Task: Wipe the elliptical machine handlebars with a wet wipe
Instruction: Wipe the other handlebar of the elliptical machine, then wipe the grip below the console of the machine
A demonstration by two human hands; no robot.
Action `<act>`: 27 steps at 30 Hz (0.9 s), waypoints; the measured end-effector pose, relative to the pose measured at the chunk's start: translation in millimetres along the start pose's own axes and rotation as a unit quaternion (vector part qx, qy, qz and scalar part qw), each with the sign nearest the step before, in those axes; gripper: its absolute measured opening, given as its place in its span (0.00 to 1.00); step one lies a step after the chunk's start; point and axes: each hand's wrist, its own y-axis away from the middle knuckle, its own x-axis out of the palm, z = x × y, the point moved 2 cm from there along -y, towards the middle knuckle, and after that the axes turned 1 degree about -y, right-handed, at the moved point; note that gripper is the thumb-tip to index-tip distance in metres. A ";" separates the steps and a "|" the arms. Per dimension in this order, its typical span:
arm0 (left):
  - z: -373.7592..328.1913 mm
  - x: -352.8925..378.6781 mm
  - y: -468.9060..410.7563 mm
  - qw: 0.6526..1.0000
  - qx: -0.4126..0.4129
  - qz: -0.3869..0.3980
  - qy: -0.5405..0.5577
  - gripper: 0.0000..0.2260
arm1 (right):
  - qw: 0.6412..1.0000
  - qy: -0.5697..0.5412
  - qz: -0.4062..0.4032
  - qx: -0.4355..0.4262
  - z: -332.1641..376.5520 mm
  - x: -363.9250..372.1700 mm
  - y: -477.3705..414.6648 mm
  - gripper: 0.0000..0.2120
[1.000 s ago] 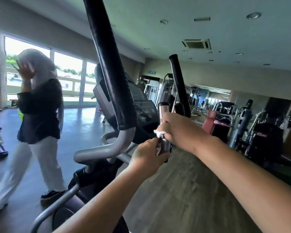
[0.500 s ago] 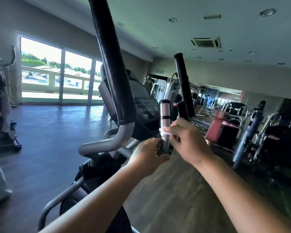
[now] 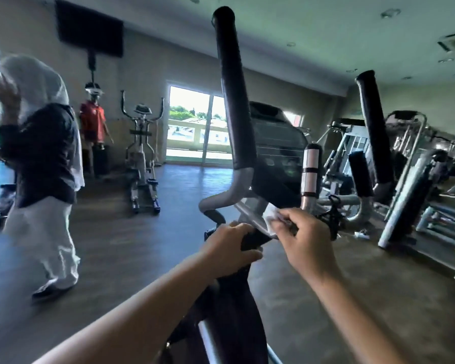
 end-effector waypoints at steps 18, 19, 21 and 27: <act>170.1 -128.9 145.1 0.949 -0.282 0.021 -0.142 0.31 | 0.945 -0.272 0.147 0.103 124.0 217.4 -11.5 0.18; 182.4 -137.4 147.9 0.945 -0.291 0.024 -0.148 0.31 | 0.946 -0.272 0.147 0.100 132.1 231.5 -17.9 0.18; 210.1 -155.7 149.9 0.939 -0.305 0.027 -0.154 0.30 | 0.946 -0.275 0.147 0.093 150.7 259.7 -31.1 0.14; 297.0 -215.8 131.8 0.935 -0.317 0.011 -0.157 0.31 | 0.947 -0.278 0.139 0.085 186.6 357.4 -69.4 0.12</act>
